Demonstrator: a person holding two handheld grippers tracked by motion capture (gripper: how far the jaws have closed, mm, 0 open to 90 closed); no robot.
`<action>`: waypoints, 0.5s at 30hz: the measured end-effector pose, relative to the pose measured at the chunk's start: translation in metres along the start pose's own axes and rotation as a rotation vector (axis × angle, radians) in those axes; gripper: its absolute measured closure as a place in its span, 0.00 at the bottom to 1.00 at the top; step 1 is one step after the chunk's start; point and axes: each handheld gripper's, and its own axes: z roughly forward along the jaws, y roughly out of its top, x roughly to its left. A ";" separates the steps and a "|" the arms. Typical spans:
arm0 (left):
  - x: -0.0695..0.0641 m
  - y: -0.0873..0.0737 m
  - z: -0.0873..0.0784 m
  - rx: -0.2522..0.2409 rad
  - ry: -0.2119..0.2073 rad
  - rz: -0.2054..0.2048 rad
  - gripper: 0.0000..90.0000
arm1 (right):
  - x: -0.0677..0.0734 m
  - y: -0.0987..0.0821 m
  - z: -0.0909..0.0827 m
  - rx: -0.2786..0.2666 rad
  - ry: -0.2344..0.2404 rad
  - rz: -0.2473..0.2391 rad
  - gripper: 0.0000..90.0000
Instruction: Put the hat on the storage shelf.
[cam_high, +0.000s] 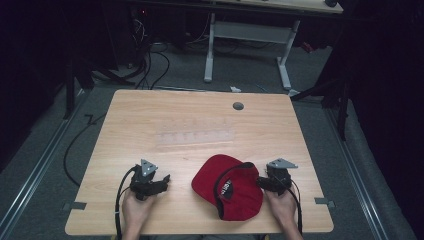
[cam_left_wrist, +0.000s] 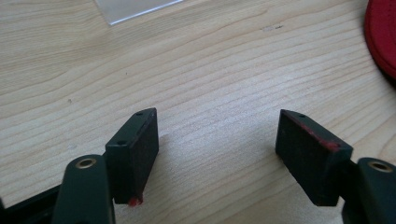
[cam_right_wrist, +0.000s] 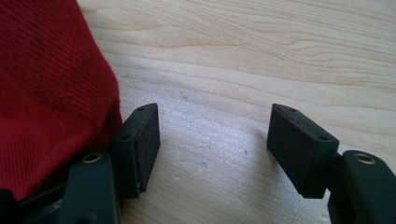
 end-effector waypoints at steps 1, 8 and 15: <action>0.000 0.000 0.000 0.002 -0.001 0.000 0.33 | 0.000 0.000 0.000 0.000 0.000 0.000 0.39; 0.000 0.000 0.000 0.002 -0.002 -0.002 0.32 | 0.000 0.000 0.000 0.001 -0.001 0.003 0.39; 0.000 0.000 0.000 0.002 0.000 -0.002 0.32 | -0.003 0.000 0.000 -0.002 -0.042 0.047 0.41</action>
